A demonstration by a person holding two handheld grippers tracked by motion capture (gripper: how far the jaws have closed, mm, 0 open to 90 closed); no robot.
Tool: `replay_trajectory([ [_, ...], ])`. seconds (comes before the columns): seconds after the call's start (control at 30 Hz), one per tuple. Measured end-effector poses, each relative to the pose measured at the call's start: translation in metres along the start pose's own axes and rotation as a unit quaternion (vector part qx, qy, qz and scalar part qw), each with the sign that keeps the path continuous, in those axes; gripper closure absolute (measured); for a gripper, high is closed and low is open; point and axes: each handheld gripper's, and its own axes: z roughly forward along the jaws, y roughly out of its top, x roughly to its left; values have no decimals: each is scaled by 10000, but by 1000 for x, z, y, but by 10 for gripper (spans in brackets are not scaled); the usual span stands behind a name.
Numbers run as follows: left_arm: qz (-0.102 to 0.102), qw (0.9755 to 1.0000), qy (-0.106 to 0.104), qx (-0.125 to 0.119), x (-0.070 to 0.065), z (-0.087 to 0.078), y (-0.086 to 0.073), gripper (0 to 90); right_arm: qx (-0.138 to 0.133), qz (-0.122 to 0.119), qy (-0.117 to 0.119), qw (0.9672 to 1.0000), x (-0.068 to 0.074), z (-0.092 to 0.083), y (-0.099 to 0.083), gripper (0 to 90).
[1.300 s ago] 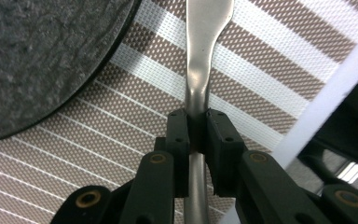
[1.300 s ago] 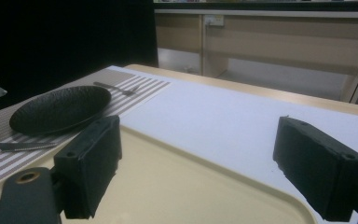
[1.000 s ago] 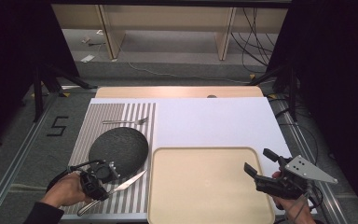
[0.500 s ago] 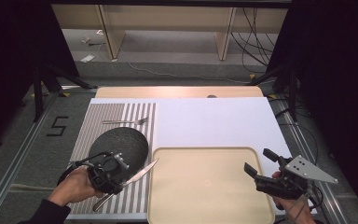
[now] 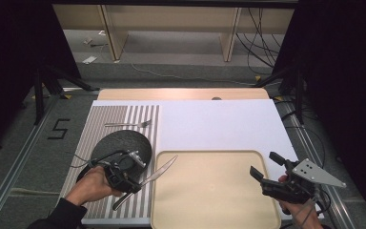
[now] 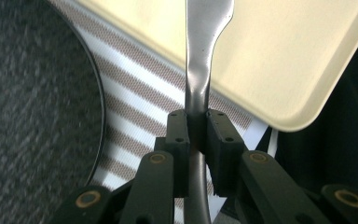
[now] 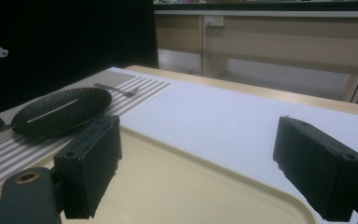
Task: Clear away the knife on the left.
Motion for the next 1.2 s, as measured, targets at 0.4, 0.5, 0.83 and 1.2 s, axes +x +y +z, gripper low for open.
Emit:
replay_trajectory([
  [0.4,161,9996,-176,-149,-13,4,32,800,-32,-4,-2,10000,0,0,0,162],
  [0.5,149,9996,-222,-93,-14,9,40,800,-36,1,-1,10000,0,0,0,162],
  [0.83,71,9994,-336,-36,-21,27,61,799,-47,1,0,10000,0,0,0,162],
  [1.2,118,9986,-522,-40,-31,43,75,799,-62,2,3,10000,0,-1,0,162],
])
